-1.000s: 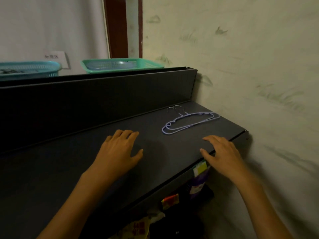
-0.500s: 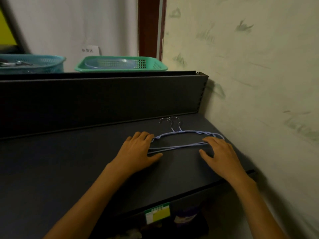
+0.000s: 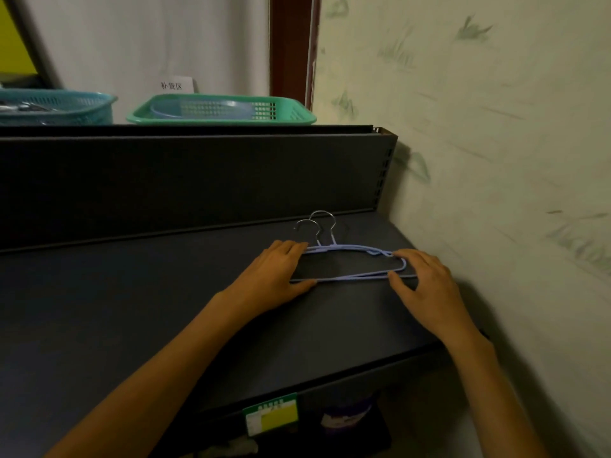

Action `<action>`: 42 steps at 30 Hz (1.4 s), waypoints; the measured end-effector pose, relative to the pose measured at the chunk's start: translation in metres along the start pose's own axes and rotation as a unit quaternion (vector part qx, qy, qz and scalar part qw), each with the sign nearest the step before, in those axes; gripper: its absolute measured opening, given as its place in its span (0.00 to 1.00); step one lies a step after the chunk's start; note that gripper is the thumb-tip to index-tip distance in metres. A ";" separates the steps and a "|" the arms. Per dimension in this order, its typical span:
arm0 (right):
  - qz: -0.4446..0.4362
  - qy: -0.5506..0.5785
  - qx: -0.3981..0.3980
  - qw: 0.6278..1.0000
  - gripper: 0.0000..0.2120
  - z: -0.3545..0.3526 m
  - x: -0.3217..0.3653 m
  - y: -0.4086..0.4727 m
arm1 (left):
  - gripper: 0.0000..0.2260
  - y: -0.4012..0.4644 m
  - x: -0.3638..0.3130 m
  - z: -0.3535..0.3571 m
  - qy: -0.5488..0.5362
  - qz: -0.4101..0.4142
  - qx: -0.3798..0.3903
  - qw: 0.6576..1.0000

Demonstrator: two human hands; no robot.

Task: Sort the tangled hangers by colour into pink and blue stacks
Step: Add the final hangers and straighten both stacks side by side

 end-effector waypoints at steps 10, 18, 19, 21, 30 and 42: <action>-0.022 -0.006 0.045 0.999 0.24 0.017 0.008 0.018 | 0.34 -0.047 0.057 -0.039 0.082 -0.076 -0.051 0.992; -0.029 -0.040 0.222 0.974 0.50 0.064 0.029 0.042 | 0.41 -0.090 0.093 -0.053 0.095 -0.145 -0.054 0.983; -0.031 -0.032 0.230 0.972 0.51 0.067 0.032 0.045 | 0.40 -0.093 0.096 -0.053 0.092 -0.148 -0.053 0.983; -0.041 -0.006 0.245 0.969 0.54 0.071 0.040 0.049 | 0.39 -0.098 0.102 -0.053 0.078 -0.156 -0.053 0.983; -0.084 0.029 0.228 0.970 0.47 0.071 0.051 0.051 | 0.37 -0.109 0.111 -0.058 0.023 -0.160 -0.106 0.981; -0.135 0.002 0.106 0.985 0.41 0.049 0.070 0.028 | 0.38 -0.169 0.121 -0.091 0.054 -0.169 -0.198 0.964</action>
Point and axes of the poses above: each hand's wrist, its own y-axis towards the middle knuckle, its own z-axis out of the palm, x = y × z, the point moved 8 cm from there along y, towards the middle knuckle, and after that the axes turned 4 degrees about -y, right-handed, at the moved point
